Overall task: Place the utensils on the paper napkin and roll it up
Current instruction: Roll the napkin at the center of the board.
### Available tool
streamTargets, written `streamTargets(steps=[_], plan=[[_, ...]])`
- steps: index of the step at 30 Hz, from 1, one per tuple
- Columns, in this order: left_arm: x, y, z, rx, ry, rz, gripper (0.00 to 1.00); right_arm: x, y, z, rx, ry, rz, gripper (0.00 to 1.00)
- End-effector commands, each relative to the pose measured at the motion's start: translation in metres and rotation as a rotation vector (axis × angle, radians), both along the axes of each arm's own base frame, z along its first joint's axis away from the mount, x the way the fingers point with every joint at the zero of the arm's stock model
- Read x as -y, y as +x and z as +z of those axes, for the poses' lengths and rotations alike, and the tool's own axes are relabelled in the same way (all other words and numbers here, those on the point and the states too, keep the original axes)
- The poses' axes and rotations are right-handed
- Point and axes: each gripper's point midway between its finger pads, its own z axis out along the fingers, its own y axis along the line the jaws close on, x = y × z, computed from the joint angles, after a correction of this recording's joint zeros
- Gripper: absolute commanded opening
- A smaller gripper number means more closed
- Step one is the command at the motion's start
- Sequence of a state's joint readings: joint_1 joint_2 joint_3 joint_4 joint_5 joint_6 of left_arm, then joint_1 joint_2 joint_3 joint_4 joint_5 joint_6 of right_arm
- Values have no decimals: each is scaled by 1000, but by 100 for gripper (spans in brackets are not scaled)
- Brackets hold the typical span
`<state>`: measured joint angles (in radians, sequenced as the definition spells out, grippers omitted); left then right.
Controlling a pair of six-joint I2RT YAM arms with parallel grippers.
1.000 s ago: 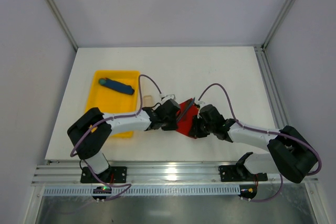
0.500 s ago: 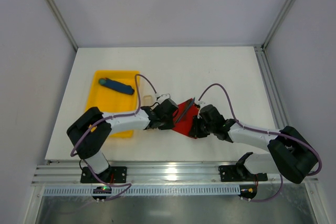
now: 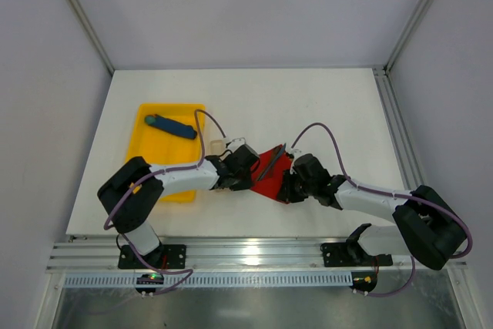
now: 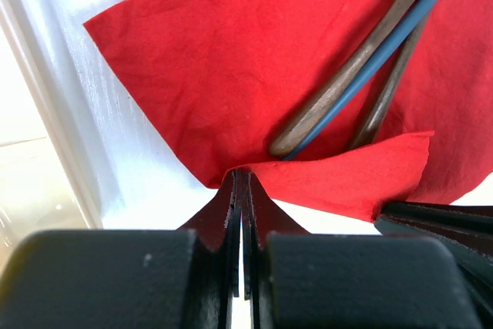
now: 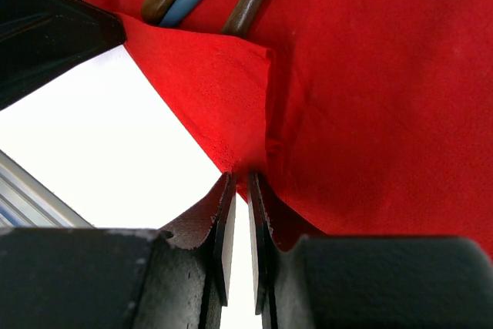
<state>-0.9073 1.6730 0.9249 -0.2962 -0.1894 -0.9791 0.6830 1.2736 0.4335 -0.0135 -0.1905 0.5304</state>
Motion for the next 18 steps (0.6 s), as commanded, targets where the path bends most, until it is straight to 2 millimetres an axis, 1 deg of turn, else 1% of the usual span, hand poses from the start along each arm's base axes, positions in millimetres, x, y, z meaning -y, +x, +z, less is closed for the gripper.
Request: streamTargets(steps=[1, 7, 13, 18], plan=[[-15, 6, -1, 20, 37, 54, 0, 11, -9, -11, -36, -37, -11, 20], [-17, 6, -4, 10, 49, 64, 0, 10, -9, -10, -34, -36, -11, 20], [-22, 3, -12, -14, 77, 77, 0, 11, -10, -10, -32, -35, -10, 20], [-26, 3, -12, -18, 102, 85, 0, 12, -10, -9, -32, -40, -11, 20]])
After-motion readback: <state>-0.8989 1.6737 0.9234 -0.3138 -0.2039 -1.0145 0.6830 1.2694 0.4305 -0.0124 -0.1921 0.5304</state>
